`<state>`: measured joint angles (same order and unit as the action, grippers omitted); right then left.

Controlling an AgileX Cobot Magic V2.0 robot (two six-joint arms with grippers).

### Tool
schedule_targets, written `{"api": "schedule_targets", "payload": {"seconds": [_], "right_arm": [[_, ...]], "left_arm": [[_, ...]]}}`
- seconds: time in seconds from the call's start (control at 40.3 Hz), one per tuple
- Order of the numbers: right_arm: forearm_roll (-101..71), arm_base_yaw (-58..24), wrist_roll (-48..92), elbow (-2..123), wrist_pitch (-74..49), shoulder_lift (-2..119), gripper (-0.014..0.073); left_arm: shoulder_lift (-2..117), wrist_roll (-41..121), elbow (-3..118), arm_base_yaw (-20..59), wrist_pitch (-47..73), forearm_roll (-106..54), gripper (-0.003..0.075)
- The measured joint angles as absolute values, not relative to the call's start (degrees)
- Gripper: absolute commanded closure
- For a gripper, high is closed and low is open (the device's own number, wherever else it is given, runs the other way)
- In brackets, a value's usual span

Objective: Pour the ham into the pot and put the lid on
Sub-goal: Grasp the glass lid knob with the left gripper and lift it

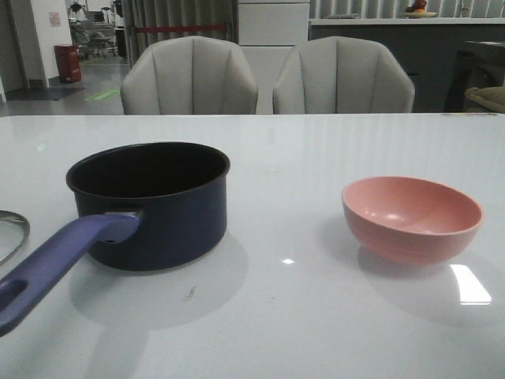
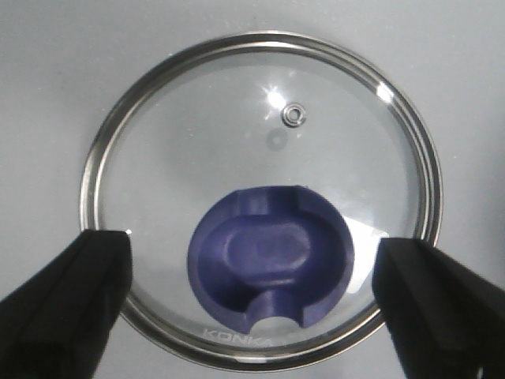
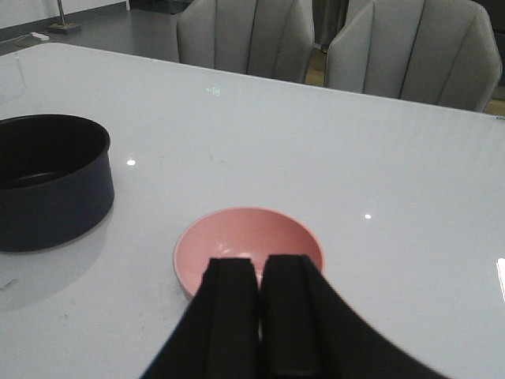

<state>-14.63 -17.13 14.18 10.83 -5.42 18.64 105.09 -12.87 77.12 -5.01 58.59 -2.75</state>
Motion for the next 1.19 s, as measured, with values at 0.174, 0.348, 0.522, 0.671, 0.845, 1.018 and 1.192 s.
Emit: {"api": "schedule_targets", "payload": {"seconds": [0.174,0.348,0.522,0.671,0.845,1.018,1.192], "right_arm": [[-14.6,-17.1,14.2,10.8,-5.4,18.6,0.0433],[-14.6,-17.1,14.2,10.8,-5.4,18.6,0.0433],[-14.6,-17.1,14.2,10.8,-5.4,18.6,0.0433],[-14.6,-17.1,14.2,10.8,-5.4,18.6,0.0433],[-14.6,-17.1,14.2,10.8,-5.4,18.6,0.0433],[-14.6,-17.1,14.2,10.8,-5.4,18.6,0.0433],[-14.6,-17.1,14.2,10.8,-5.4,18.6,0.0433]], "left_arm": [[106.6,-12.9,77.2,-4.5,59.1,-3.5,0.0083],[107.8,-12.9,77.2,-4.5,59.1,-3.7,0.0083],[109.1,-12.9,77.2,-4.5,59.1,-3.7,0.0083],[110.4,-12.9,77.2,-4.5,59.0,-3.8,0.0083],[110.7,-12.9,77.2,-4.5,58.7,-3.8,0.0174],[111.1,-12.9,77.3,-4.5,58.5,-3.8,0.0393],[111.1,-12.9,77.8,-4.5,58.5,-3.9,0.0480]]}}
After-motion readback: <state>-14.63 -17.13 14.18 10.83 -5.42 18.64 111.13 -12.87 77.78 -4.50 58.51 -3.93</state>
